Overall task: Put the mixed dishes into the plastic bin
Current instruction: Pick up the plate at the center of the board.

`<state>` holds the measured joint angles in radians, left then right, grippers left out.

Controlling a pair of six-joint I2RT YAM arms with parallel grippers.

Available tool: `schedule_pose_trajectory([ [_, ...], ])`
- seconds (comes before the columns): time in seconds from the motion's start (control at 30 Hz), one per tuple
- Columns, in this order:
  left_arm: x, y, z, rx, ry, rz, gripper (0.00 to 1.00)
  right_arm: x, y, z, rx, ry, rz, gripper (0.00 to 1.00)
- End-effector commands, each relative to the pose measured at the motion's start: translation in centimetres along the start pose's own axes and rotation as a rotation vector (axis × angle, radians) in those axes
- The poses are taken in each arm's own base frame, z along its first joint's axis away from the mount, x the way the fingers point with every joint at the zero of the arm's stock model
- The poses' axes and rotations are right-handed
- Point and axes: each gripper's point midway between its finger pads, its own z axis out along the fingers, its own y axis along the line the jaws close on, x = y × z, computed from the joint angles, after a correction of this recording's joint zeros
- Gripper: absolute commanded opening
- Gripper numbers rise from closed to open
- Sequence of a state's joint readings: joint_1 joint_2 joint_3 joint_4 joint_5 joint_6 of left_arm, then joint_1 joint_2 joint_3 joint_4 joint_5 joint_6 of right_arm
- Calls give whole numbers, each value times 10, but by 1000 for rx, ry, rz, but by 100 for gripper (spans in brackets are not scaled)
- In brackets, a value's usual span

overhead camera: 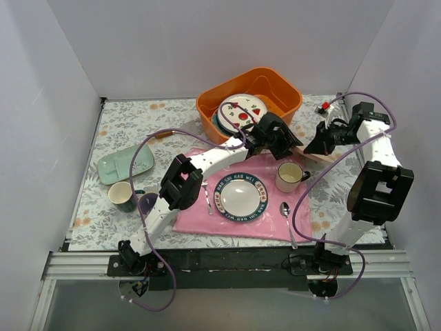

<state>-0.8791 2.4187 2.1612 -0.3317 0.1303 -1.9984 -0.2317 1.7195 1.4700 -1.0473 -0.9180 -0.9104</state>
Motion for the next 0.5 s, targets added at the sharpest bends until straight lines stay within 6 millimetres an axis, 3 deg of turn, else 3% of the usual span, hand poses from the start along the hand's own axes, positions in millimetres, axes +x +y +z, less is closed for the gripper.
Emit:
schedule_pose_trajectory([
  [0.0,-7,-37,-4,68,-12,-323,51,-21,29,-4,-50,-77,-79,1],
  [0.07,-7,-42,-5,88,-12,-322,43,-22,31,-5,-45,-79,-93,1],
  [0.2,-7,-55,-11,133,0,-312,16,-22,30,-8,-23,-65,-135,1],
  [0.37,-6,-77,-19,214,25,-291,0,-25,29,-15,24,-55,-190,1],
  [0.47,-6,-90,-24,277,46,-269,0,-29,29,-19,46,-62,-199,1],
])
